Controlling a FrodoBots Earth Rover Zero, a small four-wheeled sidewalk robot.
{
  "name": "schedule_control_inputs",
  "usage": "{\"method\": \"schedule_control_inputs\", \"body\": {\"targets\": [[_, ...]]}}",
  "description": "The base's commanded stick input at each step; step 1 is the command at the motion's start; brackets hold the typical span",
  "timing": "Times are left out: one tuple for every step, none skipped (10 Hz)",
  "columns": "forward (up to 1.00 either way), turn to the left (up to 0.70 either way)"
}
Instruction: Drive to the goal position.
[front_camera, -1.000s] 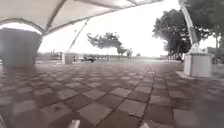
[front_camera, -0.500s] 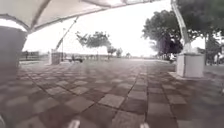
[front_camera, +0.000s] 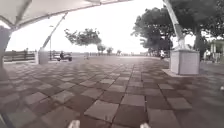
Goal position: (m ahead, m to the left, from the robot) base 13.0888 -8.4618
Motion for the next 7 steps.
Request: {"method": "schedule_control_inputs", "body": {"targets": [[0.7,-0.34],[0.7,-0.35],[0.7,-0.34],[0.7,-0.34],[0.7,-0.34],[0.7,-0.34],[0.7,-0.34]]}}
